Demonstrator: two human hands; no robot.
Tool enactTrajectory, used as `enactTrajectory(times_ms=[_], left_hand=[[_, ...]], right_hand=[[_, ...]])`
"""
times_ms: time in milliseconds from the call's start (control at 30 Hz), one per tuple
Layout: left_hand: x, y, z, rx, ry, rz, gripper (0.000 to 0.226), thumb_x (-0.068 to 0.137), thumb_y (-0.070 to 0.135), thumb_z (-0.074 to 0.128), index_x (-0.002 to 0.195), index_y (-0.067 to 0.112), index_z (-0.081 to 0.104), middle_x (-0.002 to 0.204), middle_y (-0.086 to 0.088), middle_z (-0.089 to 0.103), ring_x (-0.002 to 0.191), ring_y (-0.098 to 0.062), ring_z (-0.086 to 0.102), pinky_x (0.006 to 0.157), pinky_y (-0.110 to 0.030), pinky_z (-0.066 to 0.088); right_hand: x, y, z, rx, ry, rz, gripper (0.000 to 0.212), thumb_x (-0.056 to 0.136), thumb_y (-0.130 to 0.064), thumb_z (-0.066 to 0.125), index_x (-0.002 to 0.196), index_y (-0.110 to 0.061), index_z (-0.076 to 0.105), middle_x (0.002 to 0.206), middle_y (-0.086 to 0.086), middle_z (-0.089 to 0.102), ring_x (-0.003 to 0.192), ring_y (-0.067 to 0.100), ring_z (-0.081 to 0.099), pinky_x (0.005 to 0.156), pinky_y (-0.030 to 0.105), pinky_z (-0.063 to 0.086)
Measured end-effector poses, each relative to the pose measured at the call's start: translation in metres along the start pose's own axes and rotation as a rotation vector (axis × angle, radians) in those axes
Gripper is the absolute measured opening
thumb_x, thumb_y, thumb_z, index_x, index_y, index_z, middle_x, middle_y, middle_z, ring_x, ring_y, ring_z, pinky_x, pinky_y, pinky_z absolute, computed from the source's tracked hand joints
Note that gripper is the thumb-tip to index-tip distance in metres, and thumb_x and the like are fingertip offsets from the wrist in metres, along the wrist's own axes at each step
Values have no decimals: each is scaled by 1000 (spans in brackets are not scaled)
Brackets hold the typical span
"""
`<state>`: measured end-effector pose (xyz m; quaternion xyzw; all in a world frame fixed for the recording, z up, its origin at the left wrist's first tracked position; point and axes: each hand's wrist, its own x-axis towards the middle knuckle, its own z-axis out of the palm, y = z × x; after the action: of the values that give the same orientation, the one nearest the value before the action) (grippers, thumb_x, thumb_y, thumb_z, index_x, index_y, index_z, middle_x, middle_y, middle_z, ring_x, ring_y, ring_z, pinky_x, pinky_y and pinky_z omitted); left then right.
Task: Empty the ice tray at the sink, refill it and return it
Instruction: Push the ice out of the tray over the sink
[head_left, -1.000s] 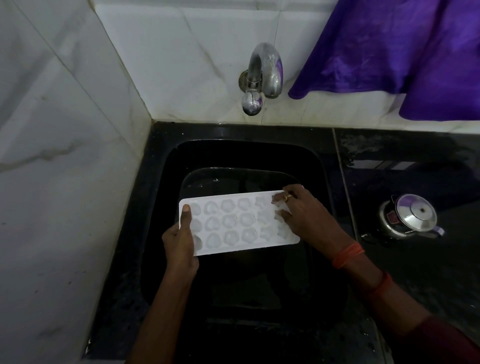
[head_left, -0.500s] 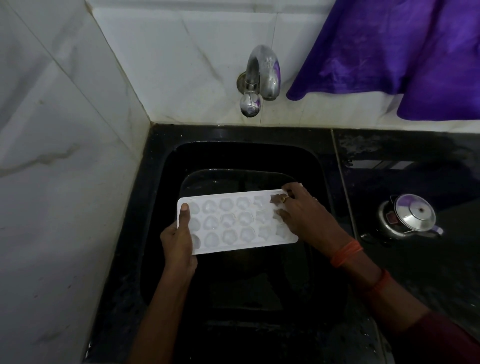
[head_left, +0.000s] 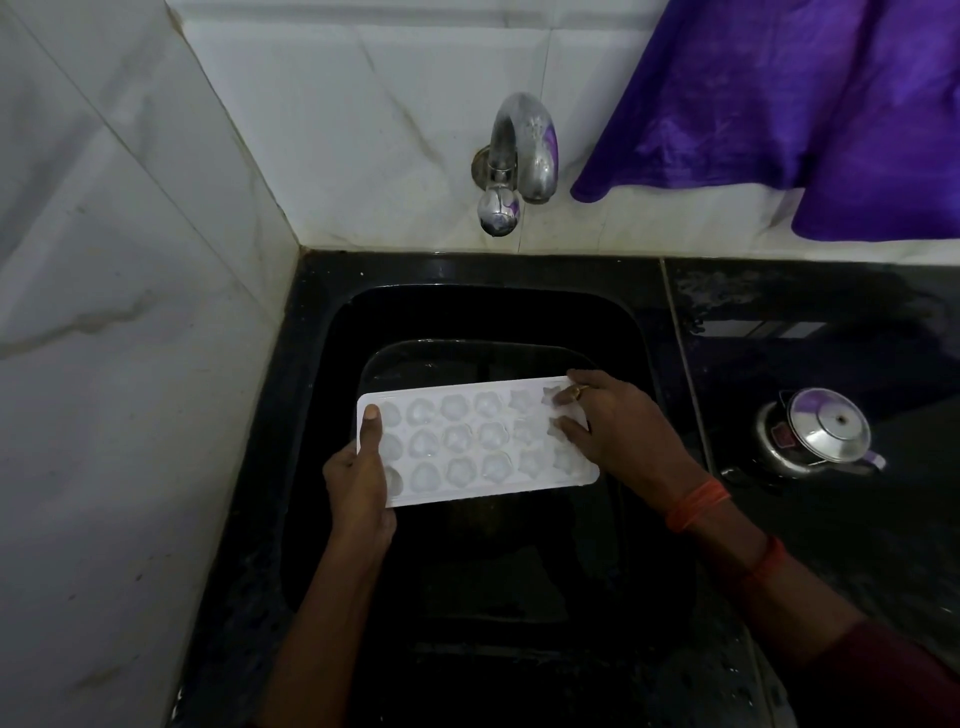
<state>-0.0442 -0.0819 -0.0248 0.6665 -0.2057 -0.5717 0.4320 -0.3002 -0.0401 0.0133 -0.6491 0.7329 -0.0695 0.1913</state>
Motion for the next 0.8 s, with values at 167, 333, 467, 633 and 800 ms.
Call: enactTrajectory(times_ms=[167, 333, 467, 633, 800], left_hand=[[4, 0, -1, -11, -6, 7, 37, 87, 48, 71, 85, 11, 70, 75, 2, 75, 76, -24, 74, 62, -39, 61], [4, 0, 0, -11, -18, 21, 35, 88, 47, 71, 84, 12, 71, 70, 4, 75, 65, -17, 74, 52, -32, 58], [5, -3, 1, 10, -1, 25, 34, 88, 47, 71, 82, 13, 71, 72, 3, 75, 74, -21, 74, 66, -38, 61], [6, -6, -1, 4, 2, 19, 36, 87, 49, 71, 83, 13, 71, 70, 6, 75, 70, -17, 74, 60, -34, 60], [5, -6, 0, 3, 10, 19, 38, 86, 49, 72, 83, 12, 71, 73, 4, 75, 72, -19, 73, 58, -34, 60]], right_hand=[[-4, -3, -6, 69, 51, 9, 28, 90, -29, 72, 114, -16, 69, 142, 3, 57, 121, 25, 61, 102, 37, 48], [-5, -5, -1, 92, 60, 7, 28, 93, -24, 68, 120, -18, 68, 148, 4, 51, 123, 27, 60, 101, 41, 51], [-9, -5, 0, 109, 87, -27, 21, 90, -20, 67, 109, -21, 58, 133, 2, 60, 105, 26, 66, 80, 30, 48], [-16, 1, -3, 129, 20, -60, 14, 90, -22, 66, 103, -24, 62, 156, 6, 42, 116, 27, 64, 97, 37, 52], [-23, 2, -1, 59, -68, -51, 43, 90, -52, 64, 125, -27, 64, 164, 2, 26, 139, 30, 46, 110, 43, 44]])
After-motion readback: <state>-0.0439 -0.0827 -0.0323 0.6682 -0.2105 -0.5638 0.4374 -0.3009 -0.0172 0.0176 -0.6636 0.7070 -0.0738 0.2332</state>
